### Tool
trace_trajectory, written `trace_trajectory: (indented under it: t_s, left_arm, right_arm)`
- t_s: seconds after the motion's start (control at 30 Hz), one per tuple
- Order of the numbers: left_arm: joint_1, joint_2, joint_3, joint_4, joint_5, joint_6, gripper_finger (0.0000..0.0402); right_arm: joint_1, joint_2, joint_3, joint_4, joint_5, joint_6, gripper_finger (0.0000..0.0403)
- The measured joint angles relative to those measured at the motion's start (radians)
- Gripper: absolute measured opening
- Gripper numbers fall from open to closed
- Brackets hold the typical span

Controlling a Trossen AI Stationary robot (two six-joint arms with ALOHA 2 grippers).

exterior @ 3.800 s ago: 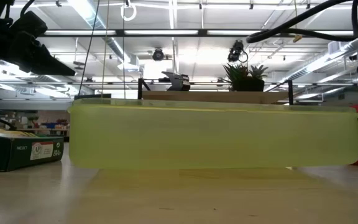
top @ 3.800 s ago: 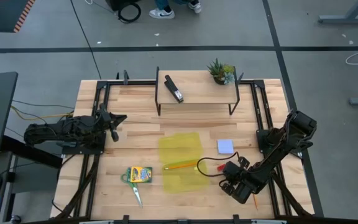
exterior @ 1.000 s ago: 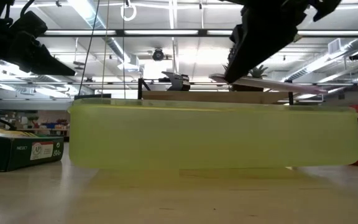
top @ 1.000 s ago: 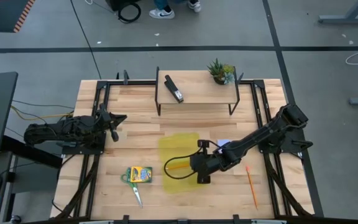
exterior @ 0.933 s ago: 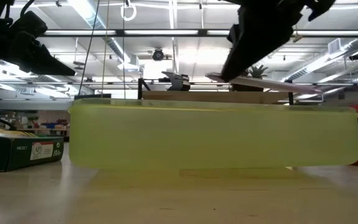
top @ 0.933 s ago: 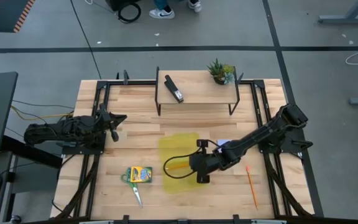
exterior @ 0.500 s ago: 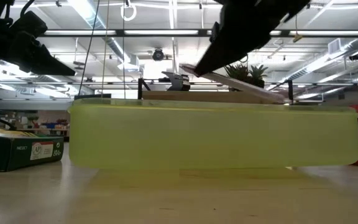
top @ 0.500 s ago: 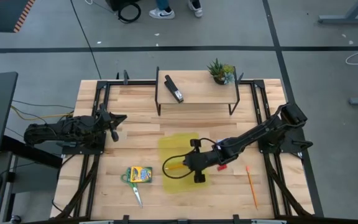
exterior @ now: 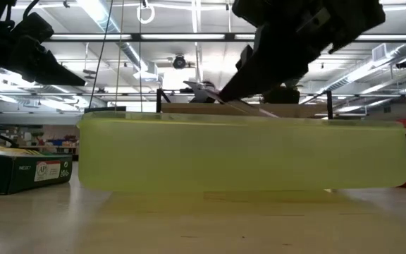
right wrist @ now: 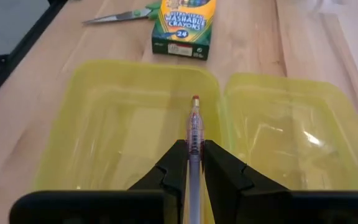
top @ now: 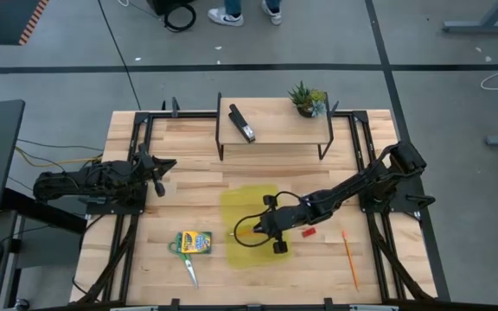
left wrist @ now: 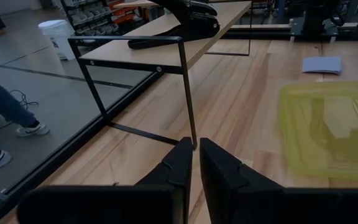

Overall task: Pack school essentials
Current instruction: Put the purple pen into the yellow supply box, then put the yellow pencil into the yellow supply box

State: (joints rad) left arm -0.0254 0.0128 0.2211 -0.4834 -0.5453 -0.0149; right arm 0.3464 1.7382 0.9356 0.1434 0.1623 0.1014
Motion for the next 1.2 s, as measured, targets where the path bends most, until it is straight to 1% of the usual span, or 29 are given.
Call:
trace_trajectory:
  t_s: [0.07, 0.27, 0.53, 0.7, 0.77, 0.87, 0.97, 1.1, 1.2]
  left_arm:
    - [0.0, 0.0, 0.0, 0.0, 0.0, 0.0, 0.0036]
    - [0.0, 0.0, 0.0, 0.0, 0.0, 0.0, 0.003]
    - [0.0, 0.0, 0.0, 0.0, 0.0, 0.0, 0.0039]
    - [0.0, 0.0, 0.0, 0.0, 0.0, 0.0, 0.0036]
    - [0.0, 0.0, 0.0, 0.0, 0.0, 0.0, 0.0033]
    - [0.0, 0.0, 0.0, 0.0, 0.0, 0.0, 0.0028]
    - [0.0, 0.0, 0.0, 0.0, 0.0, 0.0, 0.0029]
    - [0.0, 0.0, 0.0, 0.0, 0.0, 0.0, 0.0035]
    - [0.0, 0.0, 0.0, 0.0, 0.0, 0.0, 0.0039]
  right_arm:
    - [-0.005, 0.0, -0.021, 0.032, -0.006, -0.002, 0.0054]
    - [-0.01, 0.0, -0.046, 0.049, -0.011, -0.008, 0.0058]
    - [-0.011, 0.0, -0.046, 0.078, -0.011, -0.036, 0.0085]
    - [-0.018, 0.0, -0.029, 0.066, -0.011, -0.05, 0.0106]
    - [-0.024, -0.002, -0.003, 0.03, -0.014, -0.05, 0.0111]
    - [-0.036, -0.008, 0.041, -0.076, -0.04, -0.034, 0.0115]
    - [-0.045, -0.008, 0.084, -0.174, -0.072, 0.015, 0.0115]
    - [-0.045, -0.009, 0.108, -0.279, -0.1, 0.059, 0.0115]
    - [-0.043, -0.024, 0.119, -0.341, -0.128, 0.121, 0.0115]
